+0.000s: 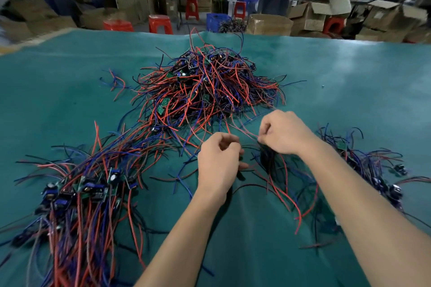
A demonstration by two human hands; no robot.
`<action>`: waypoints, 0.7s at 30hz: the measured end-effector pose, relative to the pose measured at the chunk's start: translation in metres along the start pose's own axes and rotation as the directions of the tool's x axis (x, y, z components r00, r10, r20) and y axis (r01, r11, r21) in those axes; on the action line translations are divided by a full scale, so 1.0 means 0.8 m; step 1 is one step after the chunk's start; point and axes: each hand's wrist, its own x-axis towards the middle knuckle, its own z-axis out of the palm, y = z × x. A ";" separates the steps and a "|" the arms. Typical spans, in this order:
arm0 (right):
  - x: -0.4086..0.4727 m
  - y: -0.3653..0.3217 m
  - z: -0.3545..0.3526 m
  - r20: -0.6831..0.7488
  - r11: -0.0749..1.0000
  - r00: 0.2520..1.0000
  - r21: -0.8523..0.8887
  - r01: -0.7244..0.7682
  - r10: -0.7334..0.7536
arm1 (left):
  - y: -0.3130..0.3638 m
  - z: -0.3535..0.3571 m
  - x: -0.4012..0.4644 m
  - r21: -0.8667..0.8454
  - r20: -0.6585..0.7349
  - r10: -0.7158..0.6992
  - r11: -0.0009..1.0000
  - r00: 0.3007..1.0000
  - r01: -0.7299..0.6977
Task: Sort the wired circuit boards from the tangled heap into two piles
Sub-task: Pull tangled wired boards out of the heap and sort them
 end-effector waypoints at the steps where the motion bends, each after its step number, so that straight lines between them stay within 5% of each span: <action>1: -0.004 0.007 -0.005 -0.014 1.000 1.000 -0.005 -0.010 0.010 | -0.001 0.000 0.000 -0.011 -0.010 0.002 1.000 1.000 -0.003; 5: -0.018 0.023 -0.029 -0.045 0.999 0.998 -0.015 -0.043 0.042 | 0.000 -0.003 0.001 -0.044 -0.048 0.010 0.999 0.999 -0.012; 8: -0.035 0.031 -0.051 0.070 0.998 0.996 -0.011 -0.054 0.055 | 0.001 -0.003 -0.001 -0.038 -0.042 0.004 0.999 0.999 -0.005; 12: -0.062 0.039 -0.070 0.088 0.978 0.996 0.205 -0.047 0.030 | 0.003 -0.002 -0.002 -0.010 -0.006 0.003 1.000 1.000 -0.003; 17: -0.095 0.031 -0.083 -0.055 0.800 0.998 0.598 0.041 -0.011 | 0.012 -0.003 -0.006 -0.104 0.097 -0.008 0.994 0.995 0.018; 21: -0.117 0.012 -0.050 -0.130 0.633 0.990 0.762 0.135 -0.056 | 0.022 0.000 -0.010 -0.270 0.271 -0.099 0.947 0.957 0.174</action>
